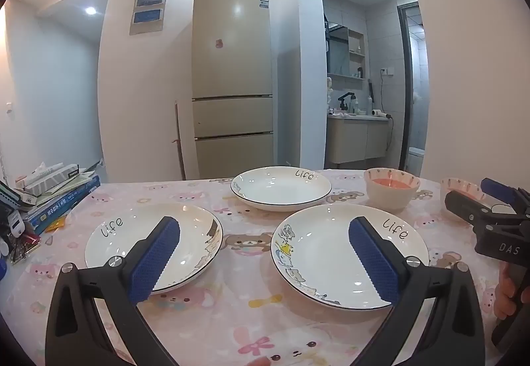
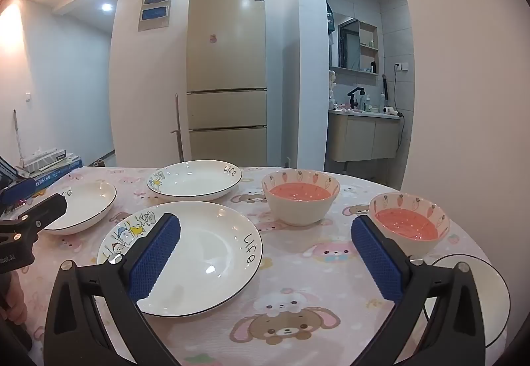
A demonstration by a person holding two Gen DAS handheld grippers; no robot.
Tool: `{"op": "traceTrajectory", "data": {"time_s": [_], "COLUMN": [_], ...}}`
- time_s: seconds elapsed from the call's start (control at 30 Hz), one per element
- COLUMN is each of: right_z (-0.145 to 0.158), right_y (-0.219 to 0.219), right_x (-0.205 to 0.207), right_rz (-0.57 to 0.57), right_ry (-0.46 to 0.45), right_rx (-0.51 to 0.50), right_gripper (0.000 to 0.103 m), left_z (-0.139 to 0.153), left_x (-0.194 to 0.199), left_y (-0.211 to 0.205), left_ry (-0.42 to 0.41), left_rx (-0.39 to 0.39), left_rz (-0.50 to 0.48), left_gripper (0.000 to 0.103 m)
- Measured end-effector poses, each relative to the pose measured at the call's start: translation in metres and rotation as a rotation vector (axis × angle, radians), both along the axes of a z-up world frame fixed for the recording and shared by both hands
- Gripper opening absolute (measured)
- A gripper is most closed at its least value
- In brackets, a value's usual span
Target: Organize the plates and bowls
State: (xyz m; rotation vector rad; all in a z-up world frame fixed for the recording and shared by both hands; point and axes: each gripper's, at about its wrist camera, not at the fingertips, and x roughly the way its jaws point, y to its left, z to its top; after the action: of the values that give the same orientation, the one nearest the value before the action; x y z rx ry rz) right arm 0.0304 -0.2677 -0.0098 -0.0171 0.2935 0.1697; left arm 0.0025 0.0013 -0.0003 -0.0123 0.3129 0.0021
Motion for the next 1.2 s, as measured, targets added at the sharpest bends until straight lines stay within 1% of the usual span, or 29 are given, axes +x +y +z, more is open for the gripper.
{"op": "traceTrajectory", "data": {"time_s": [0.03, 0.07, 0.1, 0.27, 0.33, 0.37, 0.4, 0.5, 0.67, 0.9, 1.2], "right_z": [0.0, 0.0, 0.0, 0.0, 0.0, 0.001, 0.001, -0.001, 0.0, 0.0, 0.0], "right_y": [0.001, 0.0, 0.0, 0.001, 0.004, 0.003, 0.002, 0.0, -0.002, -0.002, 0.001], "right_x": [0.001, 0.0, 0.0, -0.001, -0.004, -0.004, -0.004, 0.0, 0.0, 0.001, -0.001], "right_rz": [0.0, 0.001, 0.001, -0.005, 0.0, 0.002, 0.002, 0.0, 0.004, 0.006, -0.001], "right_ry": [0.01, 0.003, 0.0, -0.007, -0.009, -0.007, -0.003, -0.004, -0.003, 0.0, -0.003], "right_rx": [-0.009, 0.008, 0.011, -0.004, -0.008, -0.007, -0.005, 0.0, 0.008, 0.005, -0.001], "right_gripper": [0.103, 0.103, 0.103, 0.103, 0.103, 0.103, 0.103, 0.103, 0.103, 0.103, 0.103], "left_z": [0.0, 0.001, 0.001, -0.004, -0.003, -0.001, 0.001, 0.002, 0.003, 0.002, 0.001], "left_x": [0.002, -0.008, -0.01, -0.015, -0.018, -0.008, -0.004, -0.004, -0.004, -0.002, -0.003], "left_y": [0.001, -0.004, -0.005, -0.018, -0.021, -0.009, -0.001, 0.001, 0.006, 0.005, 0.004], "left_ry": [-0.001, -0.081, -0.083, -0.075, -0.068, -0.048, -0.039, -0.037, -0.033, -0.036, -0.036], "left_rx": [-0.002, 0.044, 0.039, 0.046, 0.042, 0.018, 0.004, -0.002, -0.008, 0.0, 0.0], "left_rz": [0.003, -0.001, -0.001, 0.006, -0.008, -0.009, -0.001, 0.013, 0.086, 0.05, 0.052], "left_gripper": [0.103, 0.103, 0.103, 0.103, 0.103, 0.103, 0.103, 0.103, 0.103, 0.103, 0.103]}}
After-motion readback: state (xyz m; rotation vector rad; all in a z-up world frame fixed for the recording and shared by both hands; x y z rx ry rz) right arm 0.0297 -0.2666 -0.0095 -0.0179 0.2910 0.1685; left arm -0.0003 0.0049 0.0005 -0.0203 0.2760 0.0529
